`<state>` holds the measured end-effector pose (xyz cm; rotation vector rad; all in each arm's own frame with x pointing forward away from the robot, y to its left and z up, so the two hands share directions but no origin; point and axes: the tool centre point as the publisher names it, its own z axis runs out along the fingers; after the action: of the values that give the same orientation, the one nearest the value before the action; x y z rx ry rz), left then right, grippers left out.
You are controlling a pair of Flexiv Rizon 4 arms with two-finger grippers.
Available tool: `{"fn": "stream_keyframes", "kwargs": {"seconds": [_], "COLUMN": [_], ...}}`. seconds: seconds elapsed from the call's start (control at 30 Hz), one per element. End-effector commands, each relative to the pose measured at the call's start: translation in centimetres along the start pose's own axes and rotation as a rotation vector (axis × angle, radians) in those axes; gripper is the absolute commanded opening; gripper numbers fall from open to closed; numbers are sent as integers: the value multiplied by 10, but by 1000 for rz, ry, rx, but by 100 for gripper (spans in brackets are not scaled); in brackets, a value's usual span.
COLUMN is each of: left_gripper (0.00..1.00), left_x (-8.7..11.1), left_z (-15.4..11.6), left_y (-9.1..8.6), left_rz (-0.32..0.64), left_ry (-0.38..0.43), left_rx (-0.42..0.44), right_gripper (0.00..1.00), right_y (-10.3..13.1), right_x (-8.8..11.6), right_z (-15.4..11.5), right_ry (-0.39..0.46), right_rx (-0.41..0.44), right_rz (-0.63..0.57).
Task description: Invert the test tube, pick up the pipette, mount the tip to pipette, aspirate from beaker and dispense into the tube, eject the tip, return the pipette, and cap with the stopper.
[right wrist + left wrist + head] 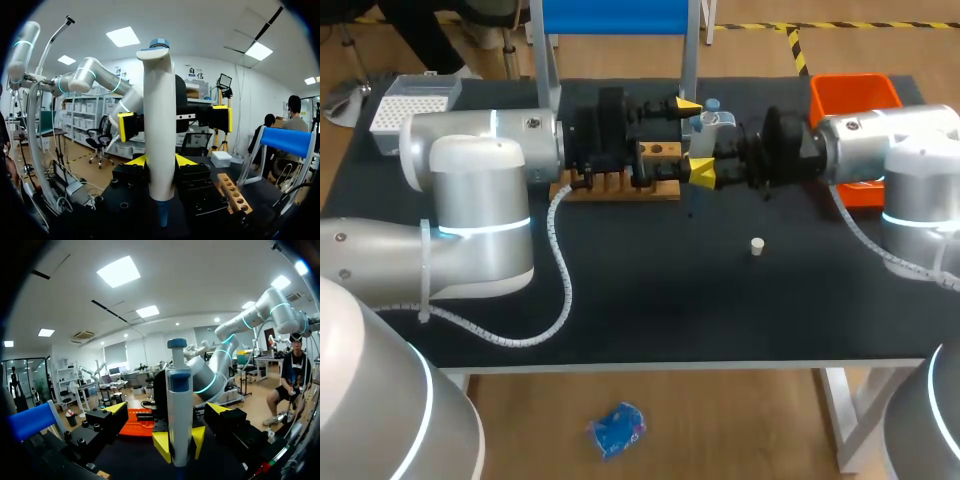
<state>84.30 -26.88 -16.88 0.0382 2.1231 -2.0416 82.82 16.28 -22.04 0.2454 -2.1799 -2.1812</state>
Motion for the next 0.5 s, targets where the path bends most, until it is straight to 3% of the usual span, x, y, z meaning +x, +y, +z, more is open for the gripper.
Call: {"fn": "stream_keyframes", "kwargs": {"seconds": [0.03, 0.5], "left_gripper": [100, 100], "left_x": [1, 1], "left_z": [2, 2], "left_y": [0, 0], "left_rz": [1, 1], "left_ry": [-6, -6], "left_rx": [0, 0], "right_gripper": [0, 0], "right_y": [-2, 1], "right_x": [-2, -7], "right_z": [1, 0], "right_ry": [7, -4], "right_rx": [5, 10], "right_rz": [-17, -61]}}
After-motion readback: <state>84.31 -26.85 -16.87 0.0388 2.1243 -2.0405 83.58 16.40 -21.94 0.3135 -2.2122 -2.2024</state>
